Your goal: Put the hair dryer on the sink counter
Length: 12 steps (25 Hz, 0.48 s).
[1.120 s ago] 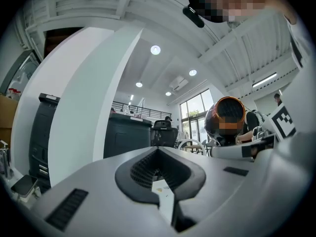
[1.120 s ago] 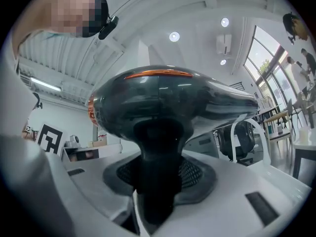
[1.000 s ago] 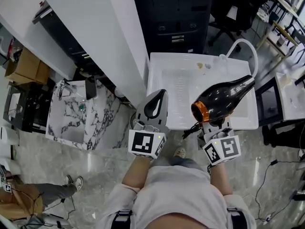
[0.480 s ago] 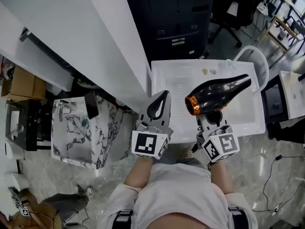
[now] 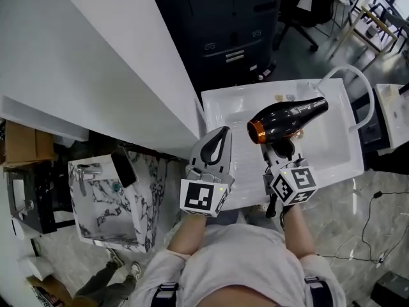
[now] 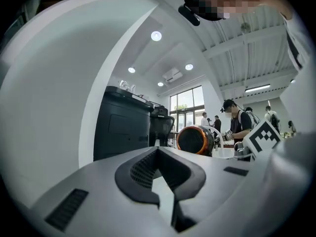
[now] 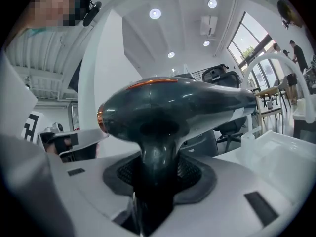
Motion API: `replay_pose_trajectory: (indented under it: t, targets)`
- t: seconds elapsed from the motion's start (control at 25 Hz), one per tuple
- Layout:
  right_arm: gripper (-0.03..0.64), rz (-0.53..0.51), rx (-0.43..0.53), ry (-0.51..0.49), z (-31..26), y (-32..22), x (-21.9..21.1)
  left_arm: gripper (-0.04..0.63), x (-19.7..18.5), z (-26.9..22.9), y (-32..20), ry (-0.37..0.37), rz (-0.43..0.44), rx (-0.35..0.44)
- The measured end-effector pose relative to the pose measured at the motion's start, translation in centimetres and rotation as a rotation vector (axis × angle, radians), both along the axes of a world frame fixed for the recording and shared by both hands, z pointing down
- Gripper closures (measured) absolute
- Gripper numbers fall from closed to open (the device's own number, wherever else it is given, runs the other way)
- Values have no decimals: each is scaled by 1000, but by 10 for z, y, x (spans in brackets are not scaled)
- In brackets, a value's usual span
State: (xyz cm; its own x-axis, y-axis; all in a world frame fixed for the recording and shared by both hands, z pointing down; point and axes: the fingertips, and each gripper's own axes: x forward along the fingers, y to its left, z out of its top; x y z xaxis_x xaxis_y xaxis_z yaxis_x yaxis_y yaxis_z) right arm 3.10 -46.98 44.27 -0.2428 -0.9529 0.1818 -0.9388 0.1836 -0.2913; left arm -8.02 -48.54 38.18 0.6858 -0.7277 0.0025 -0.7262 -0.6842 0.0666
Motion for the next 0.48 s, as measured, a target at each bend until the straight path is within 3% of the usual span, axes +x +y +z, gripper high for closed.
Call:
replay_pose_trajectory:
  t: [0.48]
  targets:
    - [446, 45, -189, -28, 88, -64, -6, 583, -2, 41, -35, -36, 46, -75]
